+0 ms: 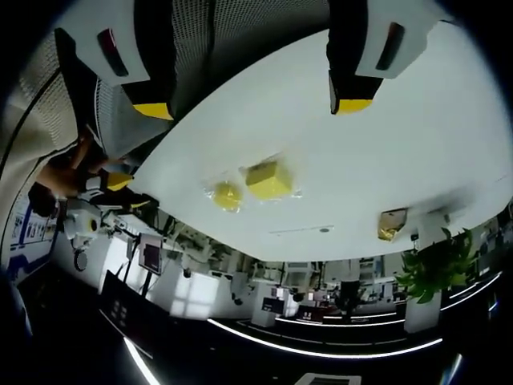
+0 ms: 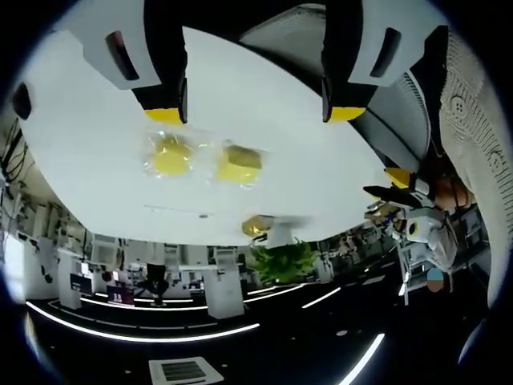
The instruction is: Compare the silicone blocks by pressing each to a similar depth, holding the contact briefly, and releasing to observe deformation and rebound differences across the visible hardness samples.
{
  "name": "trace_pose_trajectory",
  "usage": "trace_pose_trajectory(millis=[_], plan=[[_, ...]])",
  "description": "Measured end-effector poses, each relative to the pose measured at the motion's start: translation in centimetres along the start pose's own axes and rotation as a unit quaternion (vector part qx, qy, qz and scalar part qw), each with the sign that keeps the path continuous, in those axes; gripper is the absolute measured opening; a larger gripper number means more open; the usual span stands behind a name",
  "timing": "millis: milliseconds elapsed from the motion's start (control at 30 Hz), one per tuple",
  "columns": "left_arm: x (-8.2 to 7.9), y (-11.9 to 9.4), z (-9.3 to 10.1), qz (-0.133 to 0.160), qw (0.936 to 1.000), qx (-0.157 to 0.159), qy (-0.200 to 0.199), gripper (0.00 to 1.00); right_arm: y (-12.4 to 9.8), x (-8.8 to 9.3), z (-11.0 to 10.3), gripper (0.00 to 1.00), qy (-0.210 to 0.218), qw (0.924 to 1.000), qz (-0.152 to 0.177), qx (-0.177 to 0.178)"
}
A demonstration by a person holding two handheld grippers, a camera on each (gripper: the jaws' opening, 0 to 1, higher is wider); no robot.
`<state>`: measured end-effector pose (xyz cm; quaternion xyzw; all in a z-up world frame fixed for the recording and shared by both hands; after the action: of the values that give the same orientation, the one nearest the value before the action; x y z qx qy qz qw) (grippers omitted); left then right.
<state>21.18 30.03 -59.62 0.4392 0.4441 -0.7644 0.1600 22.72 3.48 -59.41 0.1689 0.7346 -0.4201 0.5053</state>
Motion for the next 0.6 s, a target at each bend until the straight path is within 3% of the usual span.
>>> trace_pose_trajectory(millis=[600], plan=[[0.33,0.09,0.11,-0.015,0.9998,0.006,0.005,0.78,0.72,-0.39,0.12,0.64,0.007,0.9999,-0.008,-0.008]])
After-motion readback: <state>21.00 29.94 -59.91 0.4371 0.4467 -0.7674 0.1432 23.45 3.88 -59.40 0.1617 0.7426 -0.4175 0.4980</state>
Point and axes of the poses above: the point that each gripper's makers call its tool centre point, and the gripper's own axes: y roughly forward along the fingers, z roughly to its right, x roughly out of its underside, the point moved 1 cm from there along -y, roughly backward along the fingers, and after that the axes turned 2 degrees about -z, right-handed, at the moved point
